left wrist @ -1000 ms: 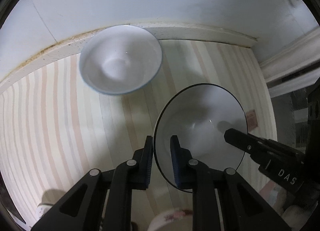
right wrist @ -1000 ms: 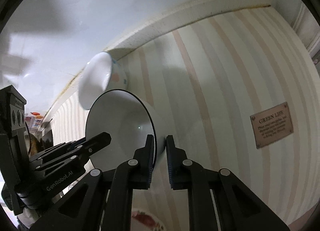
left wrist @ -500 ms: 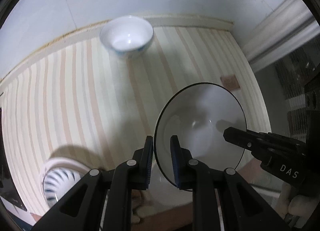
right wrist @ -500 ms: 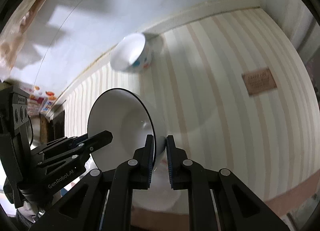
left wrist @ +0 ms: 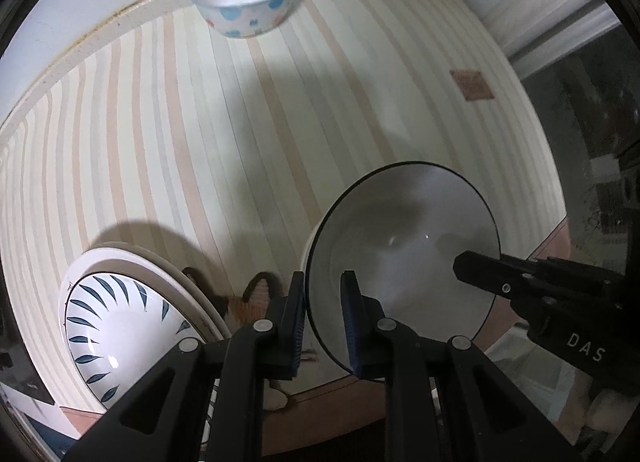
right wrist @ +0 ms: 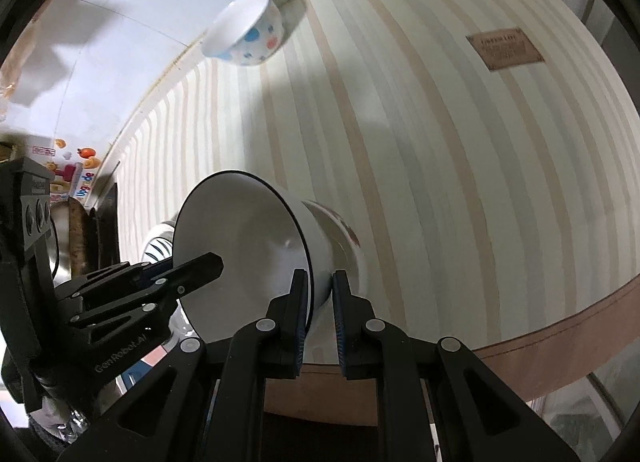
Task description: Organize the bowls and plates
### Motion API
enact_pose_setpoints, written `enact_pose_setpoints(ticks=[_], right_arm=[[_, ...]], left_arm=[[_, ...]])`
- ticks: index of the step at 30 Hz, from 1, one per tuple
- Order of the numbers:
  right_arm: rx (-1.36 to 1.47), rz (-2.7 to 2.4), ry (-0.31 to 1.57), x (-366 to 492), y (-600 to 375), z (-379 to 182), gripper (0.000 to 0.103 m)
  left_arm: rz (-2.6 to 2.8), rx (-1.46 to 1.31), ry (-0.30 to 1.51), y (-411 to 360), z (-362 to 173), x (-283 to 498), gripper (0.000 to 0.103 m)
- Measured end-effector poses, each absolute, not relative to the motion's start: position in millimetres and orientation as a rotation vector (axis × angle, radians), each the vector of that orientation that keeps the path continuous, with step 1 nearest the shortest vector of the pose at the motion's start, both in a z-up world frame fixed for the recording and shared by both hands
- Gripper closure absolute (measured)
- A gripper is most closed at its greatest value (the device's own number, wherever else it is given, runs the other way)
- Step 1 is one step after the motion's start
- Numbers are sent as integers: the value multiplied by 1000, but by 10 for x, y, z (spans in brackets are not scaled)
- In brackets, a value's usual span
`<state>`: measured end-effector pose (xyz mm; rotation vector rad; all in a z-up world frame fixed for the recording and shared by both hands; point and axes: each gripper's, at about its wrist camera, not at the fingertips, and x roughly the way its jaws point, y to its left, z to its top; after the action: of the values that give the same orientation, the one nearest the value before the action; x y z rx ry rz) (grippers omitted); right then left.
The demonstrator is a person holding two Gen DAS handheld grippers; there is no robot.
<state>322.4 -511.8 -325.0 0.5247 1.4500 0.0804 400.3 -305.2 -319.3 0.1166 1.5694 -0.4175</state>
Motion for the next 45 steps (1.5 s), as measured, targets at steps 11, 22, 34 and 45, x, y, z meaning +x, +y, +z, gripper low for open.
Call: enact_pose_setpoints(ticks=[11,22,34,45], right_arm=[[500,69,1506,3281,-5032,-3445,89],[502,40,1518,3343,-5019,-3463,87],[450,23,1526,3366,-5014,-3446,86],[476,51,1546,3405,-5081,-3393,86]], left_arm=[[-406,209,1600,-3156,-3327,3920,88],[-392,236,1604,-3203,-3394,3893,88],[-397,226,1602,-3196,-3360,3889,88],[-408,174,1567,-3041,-3043,4022,88]])
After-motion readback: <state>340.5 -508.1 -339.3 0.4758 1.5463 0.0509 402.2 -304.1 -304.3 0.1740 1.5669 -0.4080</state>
